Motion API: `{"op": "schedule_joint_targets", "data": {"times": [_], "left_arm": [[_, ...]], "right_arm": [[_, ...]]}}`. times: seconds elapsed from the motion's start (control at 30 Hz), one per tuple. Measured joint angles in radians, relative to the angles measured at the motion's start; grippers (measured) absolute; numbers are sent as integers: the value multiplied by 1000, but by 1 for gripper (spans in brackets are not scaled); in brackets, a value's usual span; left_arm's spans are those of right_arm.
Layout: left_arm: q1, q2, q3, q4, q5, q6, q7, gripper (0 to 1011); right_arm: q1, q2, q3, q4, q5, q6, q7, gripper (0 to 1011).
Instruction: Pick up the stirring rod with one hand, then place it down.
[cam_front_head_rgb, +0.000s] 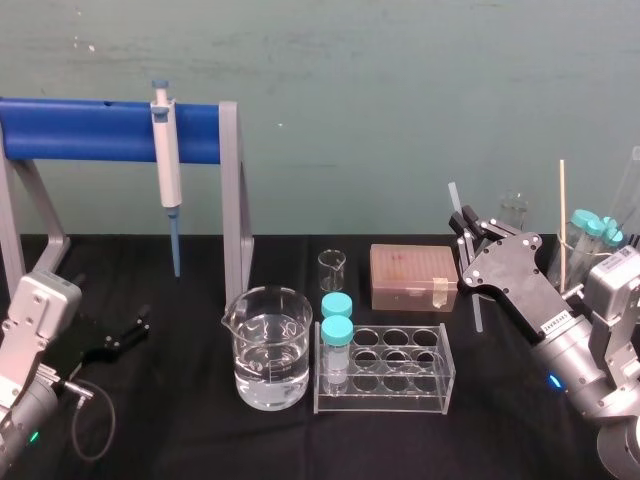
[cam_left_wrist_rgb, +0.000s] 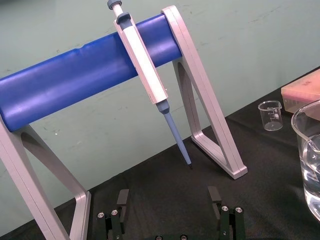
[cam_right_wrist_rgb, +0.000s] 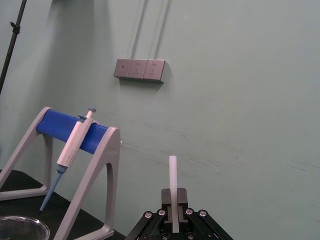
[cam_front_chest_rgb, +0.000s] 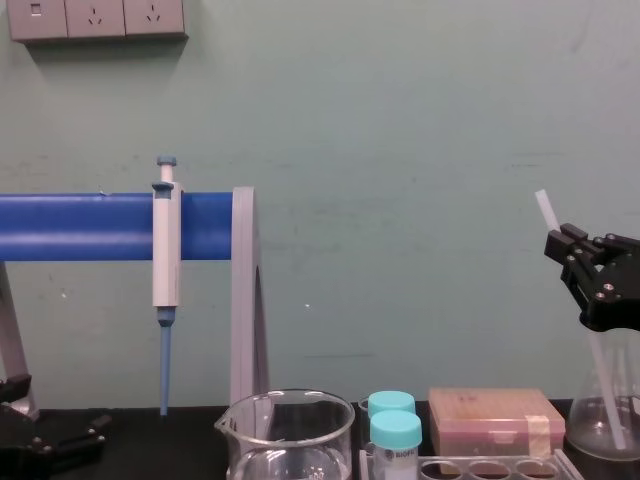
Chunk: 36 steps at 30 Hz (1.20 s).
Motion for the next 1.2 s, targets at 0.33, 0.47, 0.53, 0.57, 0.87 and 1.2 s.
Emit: {"op": "schedule_joint_targets", "data": {"times": [0.33,0.47,0.53,0.57,0.87,1.2], "left_arm": [[0,0,0,0,0,0,0,1000],[0,0,0,0,0,0,0,1000],[0,0,0,0,0,0,0,1000],[0,0,0,0,0,0,0,1000],[0,0,0,0,0,0,0,1000],[0,0,0,0,0,0,0,1000]], "right_arm": [[0,0,0,0,1,-1,1,60],[0,0,0,0,1,-1,1,60],[0,0,0,0,1,-1,1,60],[0,0,0,0,1,-1,1,60],[0,0,0,0,1,-1,1,60],[0,0,0,0,1,-1,1,60]]}}
